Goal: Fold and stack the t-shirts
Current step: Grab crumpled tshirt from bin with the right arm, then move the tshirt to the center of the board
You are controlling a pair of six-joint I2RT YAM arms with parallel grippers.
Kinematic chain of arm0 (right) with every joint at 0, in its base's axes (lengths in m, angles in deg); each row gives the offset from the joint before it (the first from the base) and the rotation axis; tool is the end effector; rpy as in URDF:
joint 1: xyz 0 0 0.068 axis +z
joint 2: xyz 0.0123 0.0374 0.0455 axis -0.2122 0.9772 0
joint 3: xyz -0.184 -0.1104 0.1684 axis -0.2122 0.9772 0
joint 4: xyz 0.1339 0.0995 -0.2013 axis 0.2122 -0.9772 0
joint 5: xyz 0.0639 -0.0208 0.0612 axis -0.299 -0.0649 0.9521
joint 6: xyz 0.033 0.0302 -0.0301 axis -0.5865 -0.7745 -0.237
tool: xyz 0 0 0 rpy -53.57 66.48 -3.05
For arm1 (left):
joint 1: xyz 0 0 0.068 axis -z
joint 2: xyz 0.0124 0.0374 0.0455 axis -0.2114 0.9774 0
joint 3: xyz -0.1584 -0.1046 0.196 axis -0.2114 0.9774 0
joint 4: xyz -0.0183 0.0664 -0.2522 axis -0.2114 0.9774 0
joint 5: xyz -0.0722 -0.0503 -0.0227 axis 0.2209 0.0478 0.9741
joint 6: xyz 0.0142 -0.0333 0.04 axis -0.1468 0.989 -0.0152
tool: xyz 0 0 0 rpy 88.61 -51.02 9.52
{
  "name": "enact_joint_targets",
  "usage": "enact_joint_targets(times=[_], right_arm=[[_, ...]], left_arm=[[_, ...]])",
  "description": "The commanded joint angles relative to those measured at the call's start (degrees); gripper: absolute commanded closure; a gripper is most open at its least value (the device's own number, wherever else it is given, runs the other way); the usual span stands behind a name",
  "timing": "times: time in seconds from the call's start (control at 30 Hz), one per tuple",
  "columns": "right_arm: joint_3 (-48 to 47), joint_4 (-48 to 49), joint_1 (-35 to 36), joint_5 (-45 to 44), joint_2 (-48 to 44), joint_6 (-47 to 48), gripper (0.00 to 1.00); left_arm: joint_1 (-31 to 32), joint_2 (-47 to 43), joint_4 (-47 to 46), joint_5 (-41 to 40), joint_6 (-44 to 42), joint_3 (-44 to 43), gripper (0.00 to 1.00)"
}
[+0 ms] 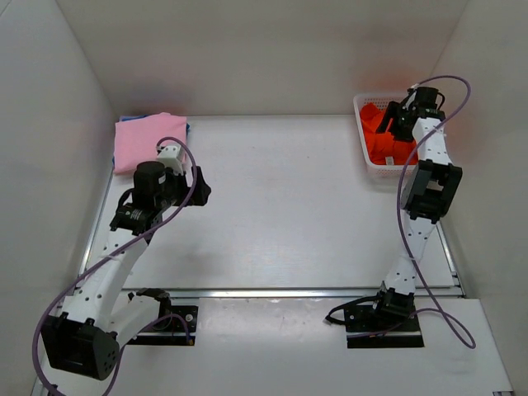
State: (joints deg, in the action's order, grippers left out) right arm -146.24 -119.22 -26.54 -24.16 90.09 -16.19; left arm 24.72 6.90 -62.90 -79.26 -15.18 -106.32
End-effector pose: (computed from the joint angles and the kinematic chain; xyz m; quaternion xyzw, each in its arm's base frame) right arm 0.5031 -0.1186 0.2536 0.1312 0.9087 0.1016 0.3831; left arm 0.2054 -0.0499 0.3109 0.0430 0.8671 -0.1506 0.4728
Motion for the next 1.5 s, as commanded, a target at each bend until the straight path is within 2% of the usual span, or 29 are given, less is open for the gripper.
enact_joint_targets(times=[0.0,0.07,0.2,0.27,0.33,0.37,0.4,0.43,0.47,0.5,0.57,0.6,0.7,0.73,0.8,0.9,1.0,1.03,1.1,1.17,1.2,1.27,1.47], right_arm=[[-19.36,-7.9,-0.3,-1.54,10.32,1.79,0.35],[-28.69,-12.82,-0.04,-1.62,17.11,1.7,0.34],[-22.79,-10.48,-0.48,1.63,18.19,-0.58,0.34],[-22.77,-11.7,0.39,1.2,19.41,-0.41,0.34],[-23.9,-13.02,1.18,0.49,21.16,0.2,0.35],[-26.35,-15.29,0.84,0.92,21.52,0.73,0.4],[-28.9,-16.96,1.01,1.19,23.01,0.82,0.57],[-30.31,-17.5,1.01,0.75,23.98,1.17,0.8],[-30.24,-17.42,1.19,1.36,23.47,1.09,0.9],[-29.89,-17.16,1.1,1.19,23.37,1.0,1.0],[-30.33,-16.9,0.66,1.8,21.71,0.39,1.0],[-31.37,-16.89,0.66,2.15,21.36,0.21,0.99],[-34.54,-15.06,-0.31,5.4,14.34,-1.72,1.0],[-34.37,-14.18,-0.39,6.19,10.84,-2.16,1.0],[-33.41,-10.76,0.04,8.12,5.2,-3.39,1.0],[-30.94,-8.55,0.92,9.8,-5.7,-3.74,0.99],[-26.65,-7.76,2.59,12.51,-20.86,-3.75,1.0],[-23.16,-6.36,3.29,12.88,-23.97,-3.83,1.0],[-14.8,-2.94,6.88,11.48,-37.12,-3.75,1.0],[-2.09,4.08,9.87,9.9,-46.79,-4.7,0.99],[0.15,5.24,11.37,10.59,-51.38,-5.41,1.0],[6.21,5.79,13.21,11.56,-55.18,-6.38,1.0],[23.16,9.55,28.68,5.51,-59.68,-7.26,1.0]], left_arm=[[0.75,0.72,-4.16,3.13,0.13,-1.29,0.01],[0.14,1.24,-6.0,4.45,-0.04,0.03,0.01],[-0.65,1.68,-9.08,6.92,1.01,2.58,0.03],[-0.82,1.86,-10.14,7.28,1.45,3.19,0.05],[-1.17,1.6,-9.96,7.28,1.28,3.2,0.12],[-1.09,1.86,-10.4,7.71,1.36,3.46,0.2],[-1.35,1.6,-10.23,7.89,1.1,3.46,0.29],[-1.79,1.6,-10.4,7.8,1.19,3.55,0.52],[-1.44,1.51,-10.49,7.98,1.1,3.64,0.68],[-1.53,1.6,-10.66,8.07,1.88,3.9,0.73],[-1.88,1.34,-11.01,8.59,2.33,4.08,0.9],[-1.53,1.16,-11.1,8.51,2.77,4.25,0.93],[-0.13,0.28,-11.19,7.54,3.47,3.99,0.96],[0.23,0.02,-11.28,7.71,3.56,4.34,0.95],[0.5,-0.69,-11.8,7.89,4.87,4.08,0.98],[1.55,-1.56,-11.54,9.47,6.46,4.25,1.0],[2.52,-3.49,-9.71,9.47,7.43,4.61,0.99],[2.26,-3.85,-8.74,10.0,7.17,3.65,0.99],[1.2,-5.17,-4.53,10.09,6.64,1.8,0.99],[-0.55,-8.23,-2.76,10.35,6.19,0.21,0.97],[-0.99,-9.29,-2.23,10.35,6.11,-0.23,0.97],[-1.26,-12.54,-1.62,10.18,6.98,-0.32,0.97],[0.14,-13.52,0.93,12.64,9.62,0.12,1.0]])
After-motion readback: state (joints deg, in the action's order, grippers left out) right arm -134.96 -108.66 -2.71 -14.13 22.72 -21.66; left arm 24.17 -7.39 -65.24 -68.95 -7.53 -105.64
